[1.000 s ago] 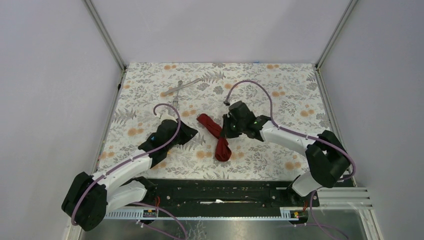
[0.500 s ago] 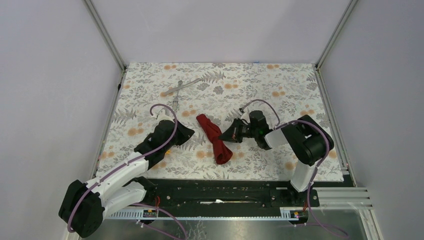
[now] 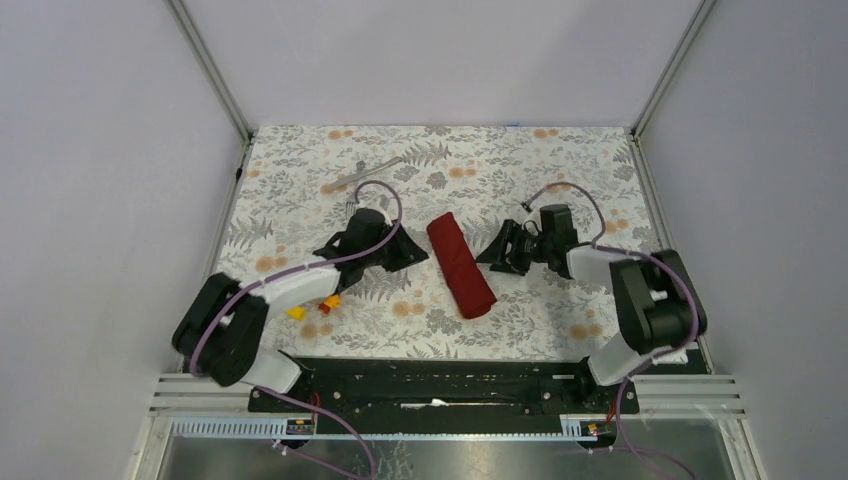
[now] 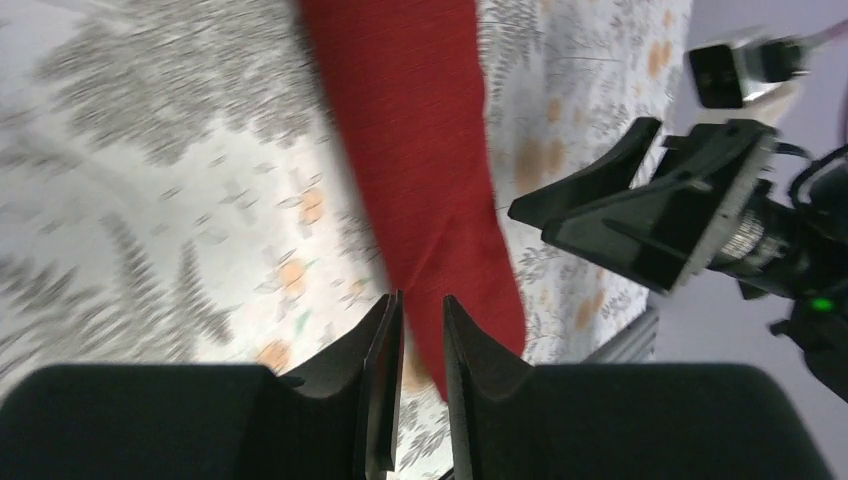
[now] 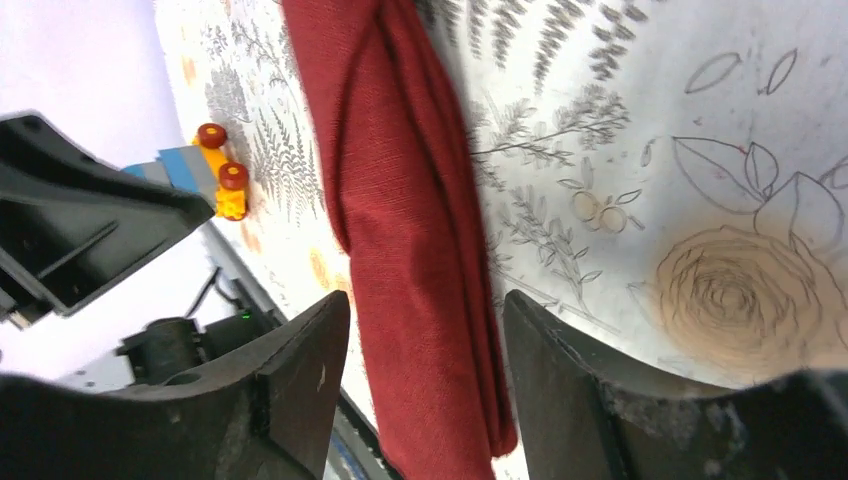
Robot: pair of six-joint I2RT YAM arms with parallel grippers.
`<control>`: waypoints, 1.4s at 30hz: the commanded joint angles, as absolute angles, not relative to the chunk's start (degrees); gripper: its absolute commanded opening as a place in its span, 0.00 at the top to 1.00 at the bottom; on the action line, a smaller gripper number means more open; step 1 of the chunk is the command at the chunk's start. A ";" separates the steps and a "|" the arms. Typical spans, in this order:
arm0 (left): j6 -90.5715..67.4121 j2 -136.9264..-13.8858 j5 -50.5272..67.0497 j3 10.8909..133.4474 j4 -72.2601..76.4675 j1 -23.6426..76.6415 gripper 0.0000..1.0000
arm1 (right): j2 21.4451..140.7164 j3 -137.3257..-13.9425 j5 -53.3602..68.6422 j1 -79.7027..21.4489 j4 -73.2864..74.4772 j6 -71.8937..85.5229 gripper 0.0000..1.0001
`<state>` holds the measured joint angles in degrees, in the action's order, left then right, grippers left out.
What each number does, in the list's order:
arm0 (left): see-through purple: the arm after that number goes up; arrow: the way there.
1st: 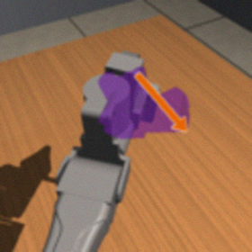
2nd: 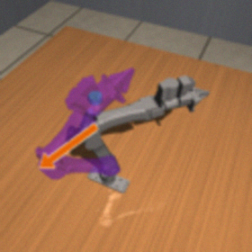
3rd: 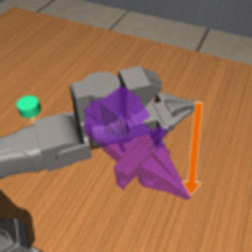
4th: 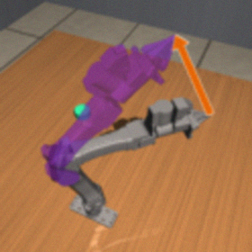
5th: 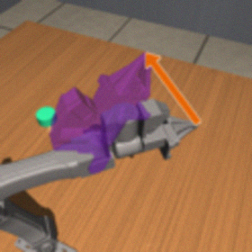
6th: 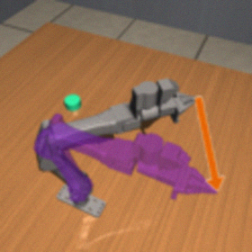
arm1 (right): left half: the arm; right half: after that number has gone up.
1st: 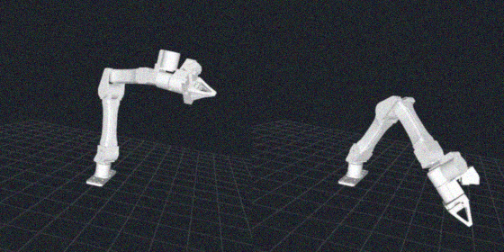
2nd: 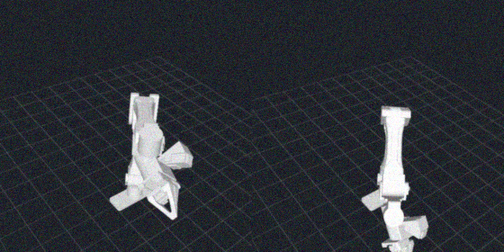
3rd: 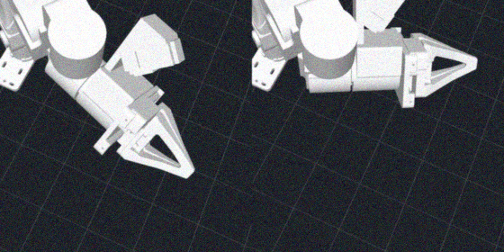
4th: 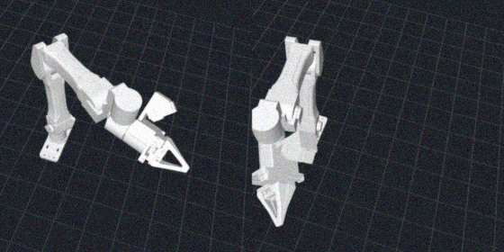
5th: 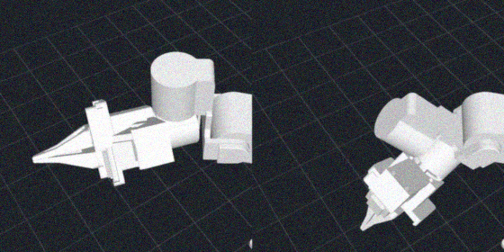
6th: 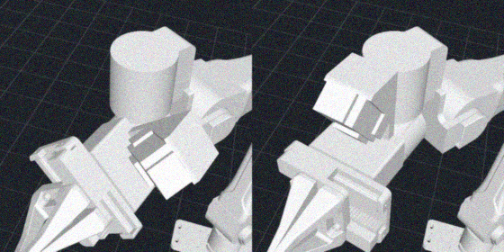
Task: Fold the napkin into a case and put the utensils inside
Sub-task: Turn over the smaller rectangle-folded napkin at the center of the board, then smooth out the smaller rectangle-folded napkin at the center of the board.
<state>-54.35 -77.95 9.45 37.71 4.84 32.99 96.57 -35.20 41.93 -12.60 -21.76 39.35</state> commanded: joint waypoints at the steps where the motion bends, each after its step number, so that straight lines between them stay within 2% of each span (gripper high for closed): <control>1: -52.55 -86.78 21.93 45.69 15.52 33.02 0.75 | 83.35 -41.65 27.92 -14.78 7.92 21.62 0.35; 4: -53.45 -92.69 22.91 50.39 18.90 33.00 0.77 | 79.72 -42.16 27.56 -19.27 10.12 22.79 0.41; 7: -54.25 -99.21 24.67 56.46 19.69 33.00 0.80 | 79.36 -41.18 32.42 -23.62 5.88 26.64 0.55; 9: -54.41 -102.57 23.71 59.36 19.93 32.96 0.80 | 79.79 -38.55 36.66 -23.99 -0.32 30.11 0.65; 13: -52.58 -111.08 20.03 65.20 16.66 32.42 0.82 | 84.87 -35.22 38.83 -23.59 -5.65 29.84 0.73; 17: -50.32 -121.43 19.38 69.64 14.95 31.53 0.83 | 90.54 -30.49 40.56 -21.55 -11.42 30.19 0.72; 20: -45.45 -124.23 19.29 73.68 9.66 31.52 0.82 | 88.27 -30.50 37.04 -21.53 -7.41 27.92 0.68; 25: -40.31 -121.82 27.09 79.34 3.44 31.64 0.71 | 81.87 -38.87 37.39 -22.79 3.55 26.29 0.54; 27: -39.46 -119.45 29.77 80.33 1.96 31.57 0.66 | 81.63 -41.81 41.27 -22.93 2.56 27.48 0.48; 29: -39.81 -117.28 32.01 80.39 1.87 31.03 0.62 | 84.92 -43.70 46.79 -22.94 -3.13 30.58 0.44; 33: -44.42 -115.51 34.25 76.45 8.14 29.13 0.62 | 95.01 -45.00 57.79 -22.94 -22.01 42.13 0.43; 37: -47.06 -121.12 33.97 74.17 12.83 28.13 0.70 | 106.19 -46.88 63.84 -22.89 -34.16 49.88 0.43; 42: -47.63 -127.56 30.47 73.35 12.47 27.85 0.74 | 112.93 -41.63 65.46 -22.89 -41.70 51.36 0.43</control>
